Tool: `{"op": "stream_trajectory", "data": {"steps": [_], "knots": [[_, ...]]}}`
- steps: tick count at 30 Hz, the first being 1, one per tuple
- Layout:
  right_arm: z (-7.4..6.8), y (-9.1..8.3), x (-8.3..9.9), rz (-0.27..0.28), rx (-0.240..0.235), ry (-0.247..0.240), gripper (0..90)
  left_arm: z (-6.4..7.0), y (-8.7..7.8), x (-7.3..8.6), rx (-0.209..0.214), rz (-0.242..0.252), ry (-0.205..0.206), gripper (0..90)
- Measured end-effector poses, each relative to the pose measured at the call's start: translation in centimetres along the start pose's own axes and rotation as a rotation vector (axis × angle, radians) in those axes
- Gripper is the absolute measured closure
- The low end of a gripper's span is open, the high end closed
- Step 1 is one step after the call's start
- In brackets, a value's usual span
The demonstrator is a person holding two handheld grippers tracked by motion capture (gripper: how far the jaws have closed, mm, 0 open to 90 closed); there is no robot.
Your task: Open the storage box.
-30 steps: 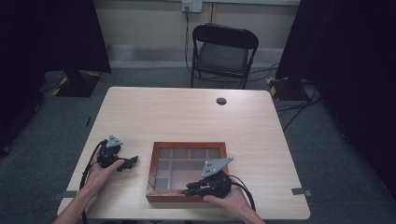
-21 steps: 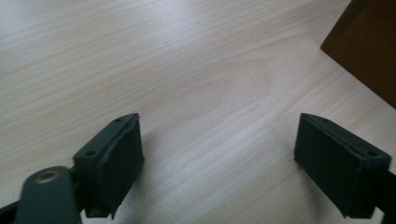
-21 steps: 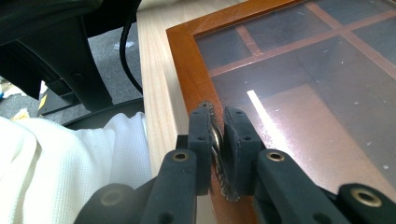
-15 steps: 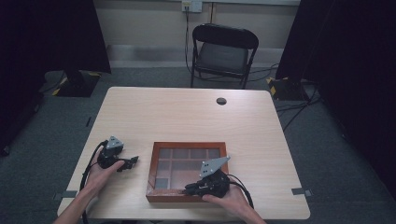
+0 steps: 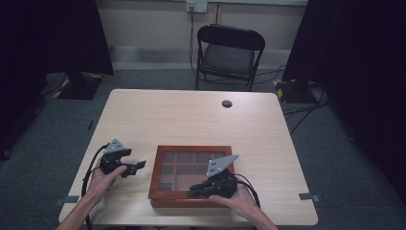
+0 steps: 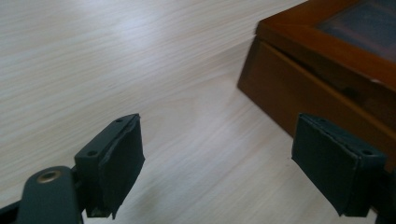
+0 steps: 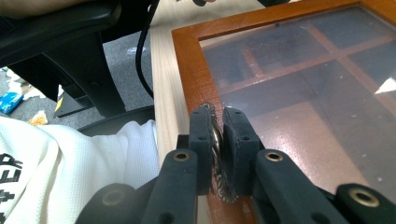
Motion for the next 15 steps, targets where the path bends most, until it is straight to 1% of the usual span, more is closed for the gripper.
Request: {"op": "stream_trajectory", "data": {"steps": [1,2,4,5,6,7,8,9,10,13,15], "knots": [[0.0,-0.1,-0.1,-0.002,-0.001,0.002,82.7,0.7,0.0,-0.2,0.022,0.003,0.014,16.1],[0.0,-0.1,-0.2,-0.004,0.0,0.002,82.7,0.7,0.0,-0.2,0.022,0.003,0.014,16.1],[0.0,-0.2,-0.3,-0.004,-0.003,0.003,82.7,1.4,0.0,-0.3,0.05,0.004,0.028,16.0],[0.0,-0.2,-0.4,-0.004,-0.002,0.006,82.7,1.6,0.0,-0.4,0.058,0.003,0.044,15.9],[0.0,-0.3,-0.5,-0.002,0.0,0.006,82.7,2.0,0.1,-0.5,0.071,0.008,0.043,15.8],[0.0,-0.3,-0.6,0.001,0.002,0.004,82.7,2.1,0.0,-0.5,0.077,0.005,0.057,15.7],[0.0,-0.4,-0.7,-0.001,0.004,0.007,82.7,2.4,0.0,-0.6,0.091,0.009,0.06,15.7],[0.0,-0.4,-0.9,0.003,0.001,0.008,82.7,2.6,0.0,-0.7,0.093,0.009,0.056,15.7],[0.0,-0.4,-1.0,0.005,-0.002,0.006,82.7,2.7,0.0,-0.7,0.097,0.012,0.064,15.6],[0.1,-0.6,-1.3,0.0,-0.002,0.01,82.7,3.4,-0.2,-1.0,0.129,0.022,0.069,15.6],[0.1,-0.7,-1.5,-0.003,-0.003,0.01,82.7,3.5,-0.3,-1.1,0.128,0.029,0.076,15.8]]}}
Point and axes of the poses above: each handheld gripper's, and its own axes: y roughly forward along the jaws, x roughly out of its underside, z roughly to its right, the point moved 10 cm from there along y, roughly forward along the jaws, and after that the axes turned 2 degrees about -y, right-handed, at the moved point
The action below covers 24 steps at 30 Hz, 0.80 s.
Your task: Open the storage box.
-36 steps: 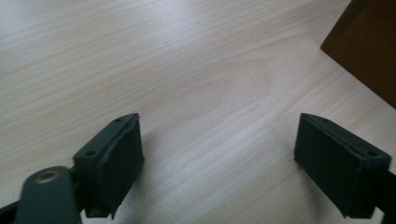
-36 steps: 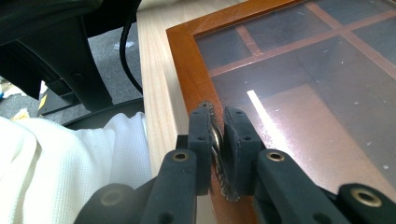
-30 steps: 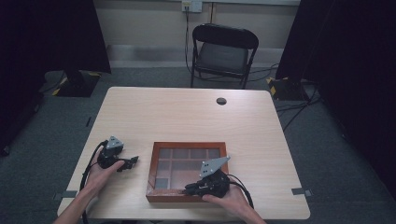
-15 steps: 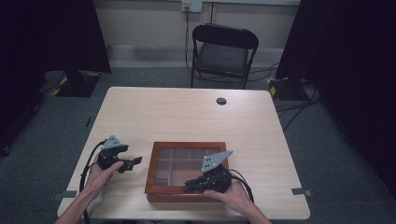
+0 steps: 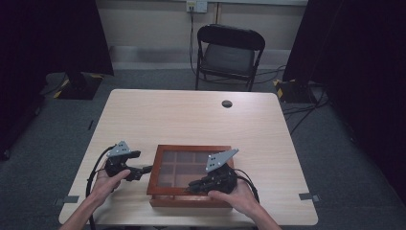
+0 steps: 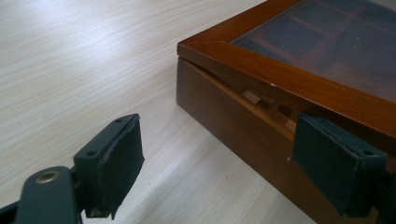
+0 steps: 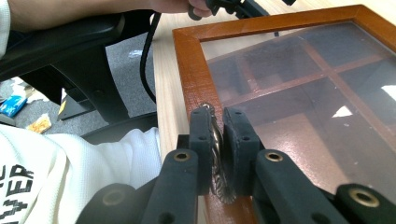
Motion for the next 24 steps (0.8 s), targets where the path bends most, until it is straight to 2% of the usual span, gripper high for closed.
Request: {"op": "stream_trajectory", "data": {"steps": [4,6,9,14,17,21,22,23,24], "knots": [[0.1,-0.3,-0.5,0.007,0.001,-0.002,82.6,0.1,-0.1,-0.1,0.013,0.01,-0.005,15.9],[0.1,-0.6,-0.8,0.007,0.004,-0.006,82.6,0.6,-0.1,0.0,0.05,-0.001,-0.008,15.4],[0.2,-0.9,-1.5,0.011,0.012,-0.015,82.6,1.2,0.3,0.2,0.071,-0.018,0.018,15.5],[0.3,-1.1,-2.0,0.014,0.019,-0.021,82.5,2.6,0.7,-0.1,0.12,-0.016,0.039,15.5],[0.3,-1.0,-1.9,0.019,0.021,-0.012,82.4,3.2,0.8,-0.3,0.129,-0.004,0.049,16.4],[0.2,-1.0,-1.8,0.023,0.031,-0.013,82.1,3.2,0.7,-0.3,0.126,-0.004,0.066,16.9],[0.3,-1.0,-1.8,0.027,0.042,-0.002,74.3,3.1,0.7,-0.4,0.124,-0.001,0.058,16.8],[0.3,-1.0,-1.8,0.027,0.042,-0.002,74.3,3.1,0.7,-0.4,0.124,-0.001,0.058,16.7],[0.5,-1.0,-1.7,0.025,0.05,0.007,65.4,3.0,0.7,-0.3,0.125,-0.001,0.056,16.7]]}}
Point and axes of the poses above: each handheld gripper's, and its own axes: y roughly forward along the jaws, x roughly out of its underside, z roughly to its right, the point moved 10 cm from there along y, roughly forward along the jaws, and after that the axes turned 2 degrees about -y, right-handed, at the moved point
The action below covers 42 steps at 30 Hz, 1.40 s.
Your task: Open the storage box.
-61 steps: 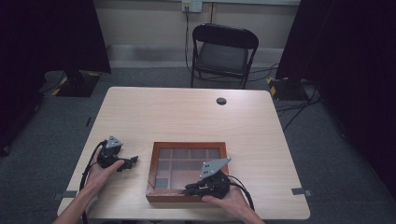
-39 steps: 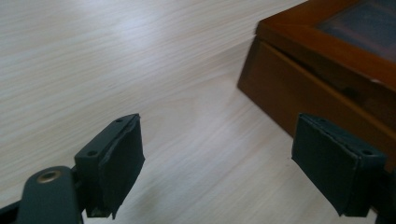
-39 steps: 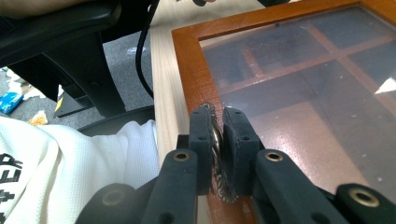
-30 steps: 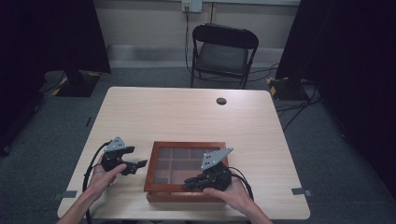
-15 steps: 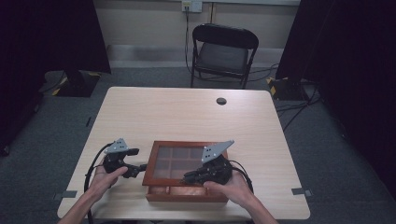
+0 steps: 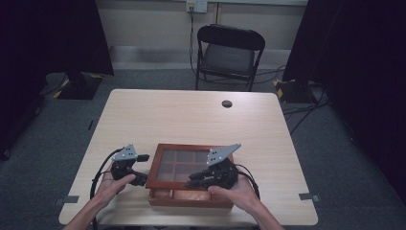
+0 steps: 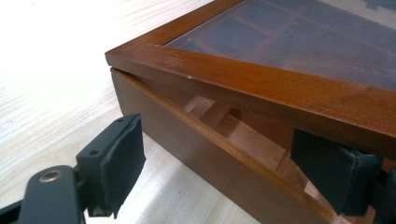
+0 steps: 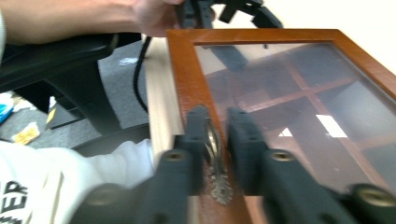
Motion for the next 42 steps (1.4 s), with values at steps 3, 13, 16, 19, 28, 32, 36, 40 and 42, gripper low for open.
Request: {"op": "stream_trajectory", "data": {"steps": [3,13,16,19,28,32,36,40,42], "knots": [[0.6,-0.3,0.1,0.0,0.028,0.027,45.4,0.0,0.0,-0.1,-0.001,0.005,0.001,16.8],[2.4,-3.7,0.7,0.091,0.091,0.095,28.2,0.3,-0.4,-0.6,0.01,0.033,-0.01,19.4],[2.9,-4.8,1.5,0.106,0.12,0.114,26.7,0.4,-0.6,-1.0,0.007,0.049,-0.011,19.4],[2.9,-5.3,1.8,0.119,0.12,0.114,25.4,0.4,-0.7,-1.2,0.006,0.061,-0.016,19.5],[3.4,-7.1,2.5,0.146,0.175,0.122,18.4,0.7,-1.2,-2.3,0.015,0.104,-0.018,22.6],[3.5,-7.4,2.7,0.146,0.19,0.118,17.5,0.9,-1.2,-2.9,0.001,0.12,-0.013,22.3],[3.9,-7.5,3.0,0.149,0.199,0.12,15.7,1.0,-1.2,-3.5,-0.011,0.135,-0.001,23.7],[3.9,-7.6,3.0,0.147,0.211,0.108,15.4,0.9,-1.3,-3.8,-0.01,0.139,0.004,24.8],[4.0,-7.8,3.0,0.146,0.223,0.102,15.4,1.1,-1.3,-4.0,0.002,0.147,-0.005,25.8]]}}
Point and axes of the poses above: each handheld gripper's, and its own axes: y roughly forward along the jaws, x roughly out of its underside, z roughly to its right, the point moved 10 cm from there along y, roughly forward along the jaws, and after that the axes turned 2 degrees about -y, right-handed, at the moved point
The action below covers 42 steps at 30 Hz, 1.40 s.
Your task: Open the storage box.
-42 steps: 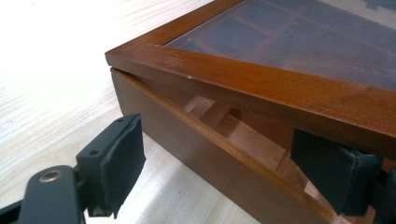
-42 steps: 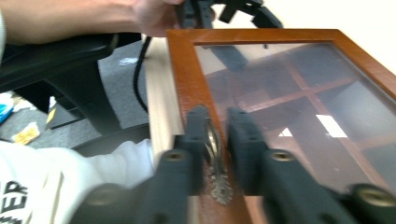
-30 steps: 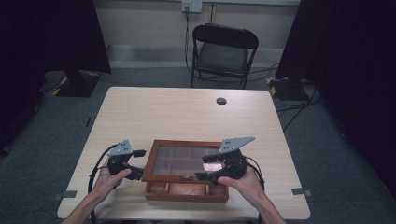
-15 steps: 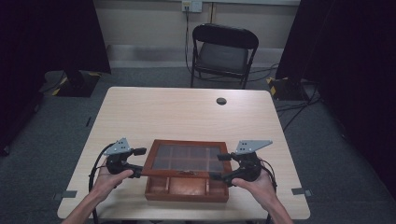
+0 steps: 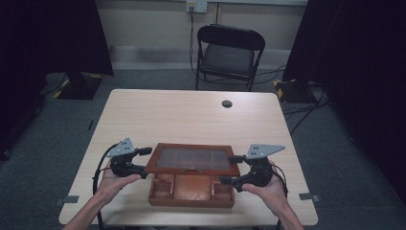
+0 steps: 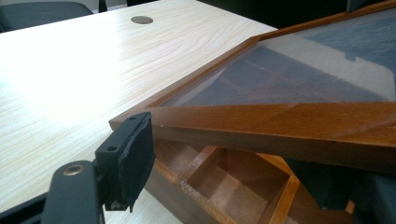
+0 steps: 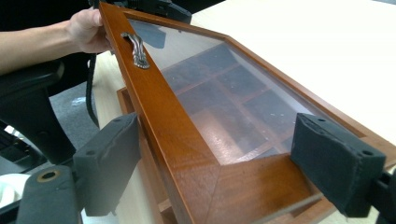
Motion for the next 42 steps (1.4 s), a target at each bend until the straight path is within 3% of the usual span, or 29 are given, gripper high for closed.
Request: {"op": "stream_trajectory", "data": {"steps": [10,16,30,38,42], "knots": [[0.3,-0.2,-0.1,0.003,0.01,-0.013,14.3,0.5,0.1,-0.5,0.016,0.012,0.006,26.6],[1.2,-0.3,-0.2,-0.001,0.05,-0.003,14.4,0.3,0.0,-1.0,0.016,0.021,0.004,27.2],[2.4,-0.3,-1.0,0.034,0.056,0.03,19.1,0.4,-0.5,-2.3,0.03,0.066,-0.016,30.1],[2.7,-0.2,-1.4,0.048,0.06,0.032,22.5,0.6,-0.5,-2.7,0.042,0.059,0.0,32.9],[2.8,-0.1,-1.5,0.056,0.056,0.043,22.5,0.7,-0.3,-2.9,0.051,0.063,-0.011,33.2]]}}
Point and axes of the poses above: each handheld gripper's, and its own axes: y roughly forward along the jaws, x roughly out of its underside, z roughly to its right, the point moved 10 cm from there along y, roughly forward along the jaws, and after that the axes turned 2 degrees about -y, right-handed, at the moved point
